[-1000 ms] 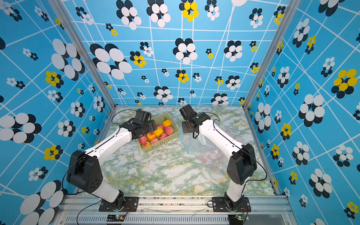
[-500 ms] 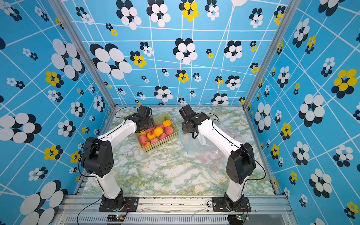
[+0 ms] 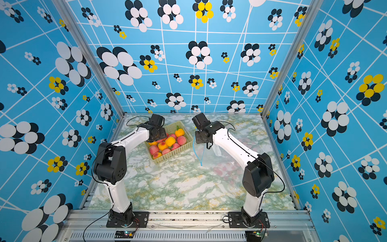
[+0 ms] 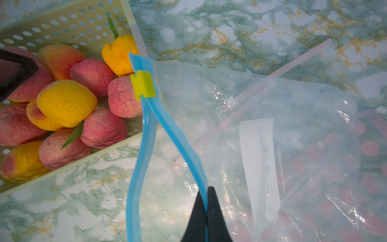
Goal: Place the peach in a zip-top bag and seal the zipper
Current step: Pick up the peach from the basket.
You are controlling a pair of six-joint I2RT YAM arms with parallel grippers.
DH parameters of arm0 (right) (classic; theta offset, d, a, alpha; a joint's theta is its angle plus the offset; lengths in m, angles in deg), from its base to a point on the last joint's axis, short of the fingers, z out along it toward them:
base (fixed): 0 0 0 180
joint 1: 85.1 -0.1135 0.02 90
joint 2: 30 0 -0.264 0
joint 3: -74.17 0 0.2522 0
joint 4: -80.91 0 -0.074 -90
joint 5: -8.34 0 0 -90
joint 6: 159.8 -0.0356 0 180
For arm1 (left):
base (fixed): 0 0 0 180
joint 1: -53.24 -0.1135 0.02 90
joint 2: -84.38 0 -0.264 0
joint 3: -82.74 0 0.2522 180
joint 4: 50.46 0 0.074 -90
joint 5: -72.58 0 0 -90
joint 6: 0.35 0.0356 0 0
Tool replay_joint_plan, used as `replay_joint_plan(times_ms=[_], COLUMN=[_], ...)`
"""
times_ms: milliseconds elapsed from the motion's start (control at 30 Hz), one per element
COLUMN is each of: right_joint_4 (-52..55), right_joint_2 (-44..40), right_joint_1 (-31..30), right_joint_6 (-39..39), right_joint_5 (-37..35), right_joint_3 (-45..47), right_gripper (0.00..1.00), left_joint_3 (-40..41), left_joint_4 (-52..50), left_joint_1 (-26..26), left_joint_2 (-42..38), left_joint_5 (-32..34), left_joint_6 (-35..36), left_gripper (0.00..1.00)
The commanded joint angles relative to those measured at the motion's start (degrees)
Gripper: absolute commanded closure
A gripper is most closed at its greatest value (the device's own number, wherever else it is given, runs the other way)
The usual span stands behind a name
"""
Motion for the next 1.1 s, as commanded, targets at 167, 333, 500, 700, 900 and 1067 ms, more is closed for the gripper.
replay_joint_plan(times_ms=[167,333,500,700,900,1067], right_joint_4=[-0.1,-0.5,-0.5,-1.2,-1.6,-2.7], right_joint_2=[0.7,0.7,0.9,1.5,2.9,2.6], right_joint_1=[-0.3,-0.3,-0.3,-0.3,-0.3,-0.3], right_joint_6=[-1.0,-1.3,-1.6,-2.2,-2.8,-3.4], right_joint_5=[0.3,0.5,0.6,2.2,3.9,5.7], right_joint_3=[-1.0,-0.8,-0.8,-1.0,-2.0,-2.2], right_gripper=[1.0,1.0,1.0,1.0,1.0,1.0], left_joint_3=[-0.4,0.9,3.4,9.8,14.8,17.5], left_joint_4=[0.2,0.2,1.0,5.6,12.7,21.1], left_joint_1=[-0.6,-0.6,-0.4,1.6,8.5,13.7], left_joint_2=[0.0,-4.0,-10.5,-19.4,-25.6,-26.0], left_joint_5=[-2.4,-3.0,-5.7,-14.3,-20.2,-25.9], left_joint_6=[-0.3,-0.1,-0.2,-2.1,-3.8,-7.8], left_gripper=[0.46,0.49,0.51,0.53,0.54,0.54])
